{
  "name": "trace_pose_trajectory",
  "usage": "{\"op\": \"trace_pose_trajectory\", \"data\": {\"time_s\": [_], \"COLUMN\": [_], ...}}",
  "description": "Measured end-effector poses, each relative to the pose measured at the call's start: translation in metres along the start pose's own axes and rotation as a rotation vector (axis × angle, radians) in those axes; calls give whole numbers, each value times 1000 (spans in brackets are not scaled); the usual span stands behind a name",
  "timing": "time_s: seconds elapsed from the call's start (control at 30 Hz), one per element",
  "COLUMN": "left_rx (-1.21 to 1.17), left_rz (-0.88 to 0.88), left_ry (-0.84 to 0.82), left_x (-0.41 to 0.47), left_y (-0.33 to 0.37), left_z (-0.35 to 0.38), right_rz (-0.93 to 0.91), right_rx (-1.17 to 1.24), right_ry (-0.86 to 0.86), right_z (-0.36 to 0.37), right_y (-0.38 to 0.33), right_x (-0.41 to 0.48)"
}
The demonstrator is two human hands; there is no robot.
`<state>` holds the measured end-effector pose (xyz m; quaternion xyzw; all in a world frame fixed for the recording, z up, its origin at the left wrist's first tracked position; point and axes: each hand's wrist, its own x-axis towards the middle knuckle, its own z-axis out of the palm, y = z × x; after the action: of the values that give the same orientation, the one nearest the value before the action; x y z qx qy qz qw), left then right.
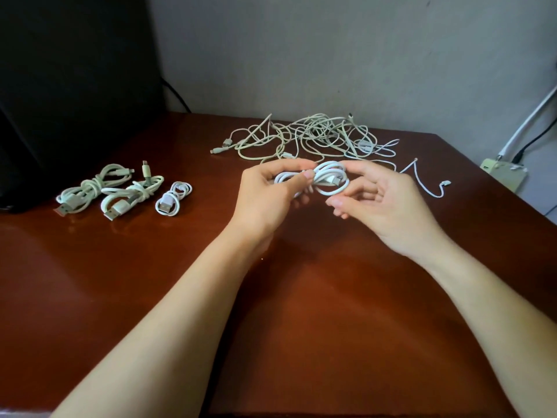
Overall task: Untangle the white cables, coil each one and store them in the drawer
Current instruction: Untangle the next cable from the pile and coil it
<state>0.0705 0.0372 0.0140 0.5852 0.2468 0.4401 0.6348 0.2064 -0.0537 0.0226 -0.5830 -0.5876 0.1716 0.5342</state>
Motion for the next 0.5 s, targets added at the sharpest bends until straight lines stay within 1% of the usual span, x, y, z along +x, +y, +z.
{"op": "trace_pose_trajectory", "data": {"time_s": [0.1, 0.2, 0.3, 0.5], "left_rx": [5, -13, -13, -13], "left_rz": [-37, -68, -58, -27], "left_ry": [-26, -70, -103, -86], "left_x": [0, 0, -2, -4], "left_y": [0, 1, 2, 1], "left_z": [-1, -1, 0, 5], "right_rz": [-55, -90, -116, -155], "right_rx": [-75, -90, -103, -156], "right_ry": [40, 89, 137, 188], "right_z": [-2, -4, -6, -7], "right_y": [3, 4, 6, 6], "right_x": [0, -1, -1, -3]}}
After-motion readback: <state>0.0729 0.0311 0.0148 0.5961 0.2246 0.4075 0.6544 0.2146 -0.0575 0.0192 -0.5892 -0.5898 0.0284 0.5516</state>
